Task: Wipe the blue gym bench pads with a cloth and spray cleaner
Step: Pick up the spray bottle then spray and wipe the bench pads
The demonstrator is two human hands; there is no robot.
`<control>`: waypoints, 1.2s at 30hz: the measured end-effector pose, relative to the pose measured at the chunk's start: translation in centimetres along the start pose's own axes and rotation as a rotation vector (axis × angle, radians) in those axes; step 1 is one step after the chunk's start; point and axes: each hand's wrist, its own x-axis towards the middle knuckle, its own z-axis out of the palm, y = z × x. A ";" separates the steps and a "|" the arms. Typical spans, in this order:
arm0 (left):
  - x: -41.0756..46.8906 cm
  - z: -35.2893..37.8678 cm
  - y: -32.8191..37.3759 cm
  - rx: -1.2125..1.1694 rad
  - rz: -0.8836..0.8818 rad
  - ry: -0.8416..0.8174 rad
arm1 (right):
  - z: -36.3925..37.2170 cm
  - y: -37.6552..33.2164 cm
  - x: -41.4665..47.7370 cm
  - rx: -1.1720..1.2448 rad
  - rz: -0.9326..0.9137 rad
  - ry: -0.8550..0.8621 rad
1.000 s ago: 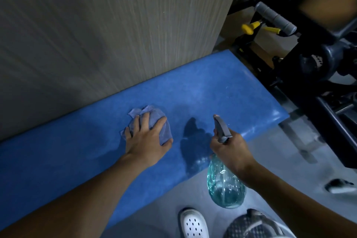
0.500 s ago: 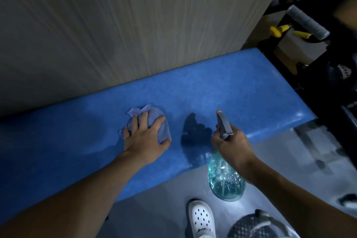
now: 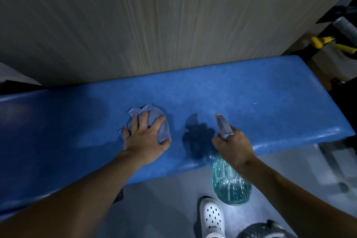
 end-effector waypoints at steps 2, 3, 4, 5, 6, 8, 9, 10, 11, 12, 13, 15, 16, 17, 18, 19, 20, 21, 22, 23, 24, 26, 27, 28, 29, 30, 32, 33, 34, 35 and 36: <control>-0.6 0.0 -1.0 -0.015 -0.024 -0.001 | 0.8 -0.4 -0.5 0.105 -0.017 -0.012; -0.9 0.0 -1.5 -0.022 -0.038 0.001 | 1.2 -0.6 -0.8 0.166 -0.022 -0.025; -1.2 -0.1 -1.9 -0.028 -0.051 0.001 | 1.6 -0.9 -1.1 0.217 -0.029 -0.040; -1.6 -0.1 -2.5 -0.035 -0.065 0.001 | 2.1 -1.3 -1.5 0.253 -0.034 -0.056; -1.7 -0.1 -2.8 -0.040 -0.073 0.000 | 2.3 -1.6 -1.8 0.290 -0.042 -0.068; -2.2 -0.1 -3.7 -0.048 -0.092 -0.002 | 3.3 -2.2 -2.2 0.338 -0.053 -0.099; -2.5 -0.1 -4.3 -0.054 -0.103 -0.004 | 3.7 -2.6 -2.5 0.345 -0.055 -0.121; -2.8 0.0 -4.8 -0.060 -0.113 -0.006 | 4.2 -2.9 -2.7 0.345 -0.059 -0.141; -3.1 0.1 -5.3 -0.069 -0.125 -0.004 | 4.7 -3.1 -2.9 0.333 -0.071 -0.158; -3.4 0.1 -5.8 -0.078 -0.134 0.002 | 5.1 -3.3 -3.1 0.318 -0.077 -0.167; -3.6 0.2 -6.3 -0.086 -0.144 0.010 | 5.5 -3.4 -3.3 0.301 -0.078 -0.180; -4.1 0.3 -7.1 -0.100 -0.159 0.023 | 6.2 -3.6 -3.7 0.270 -0.086 -0.191; -4.4 0.3 -7.5 -0.108 -0.165 0.028 | 6.5 -3.7 -3.9 0.243 -0.094 -0.186; -4.6 0.3 -7.9 -0.116 -0.170 0.031 | 6.7 -3.7 -4.0 0.204 -0.098 -0.172; -4.9 0.4 -8.2 -0.123 -0.174 0.035 | 6.9 -3.8 -4.2 0.164 -0.097 -0.155; -5.1 0.4 -8.6 -0.128 -0.179 0.040 | 7.0 -4.1 -4.4 0.135 -0.097 -0.147; -5.3 0.4 -8.9 -0.131 -0.185 0.048 | 7.3 -4.2 -4.4 0.126 -0.101 -0.148; -5.6 0.4 -9.2 -0.134 -0.193 0.057 | 7.5 -4.4 -4.6 0.136 -0.107 -0.153; -5.8 0.5 -9.5 -0.138 -0.200 0.065 | 7.8 -4.5 -4.8 0.160 -0.112 -0.159; -6.0 0.5 -9.8 -0.145 -0.207 0.071 | 8.0 -4.6 -5.0 0.194 -0.116 -0.167; -6.2 0.6 -10.1 -0.149 -0.215 0.076 | 8.3 -4.8 -5.2 0.231 -0.116 -0.177; -6.7 0.8 -10.9 -0.148 -0.230 0.088 | 8.8 -5.3 -5.7 0.291 -0.108 -0.203; -6.9 0.9 -11.2 -0.149 -0.236 0.097 | 9.1 -5.5 -5.9 0.310 -0.101 -0.214; -7.2 1.0 -11.6 -0.151 -0.243 0.107 | 9.4 -5.9 -6.2 0.328 -0.102 -0.225; -7.4 1.1 -12.0 -0.152 -0.251 0.115 | 9.8 -6.2 -6.3 0.348 -0.105 -0.238; -7.7 1.3 -12.4 -0.151 -0.260 0.120 | 10.2 -6.5 -6.5 0.367 -0.109 -0.250; -8.3 1.5 -13.2 -0.149 -0.277 0.126 | 11.1 -7.2 -7.0 0.377 -0.135 -0.272; -8.6 1.5 -13.6 -0.150 -0.285 0.127 | 11.4 -7.6 -7.3 0.372 -0.152 -0.280; -8.9 1.6 -14.1 -0.154 -0.292 0.132 | 11.9 -8.0 -7.5 0.368 -0.168 -0.288; -9.2 1.7 -14.5 -0.162 -0.297 0.142 | 12.3 -8.3 -7.8 0.365 -0.175 -0.297; -9.5 1.9 -14.9 -0.169 -0.302 0.152 | 12.7 -8.4 -8.0 0.354 -0.173 -0.300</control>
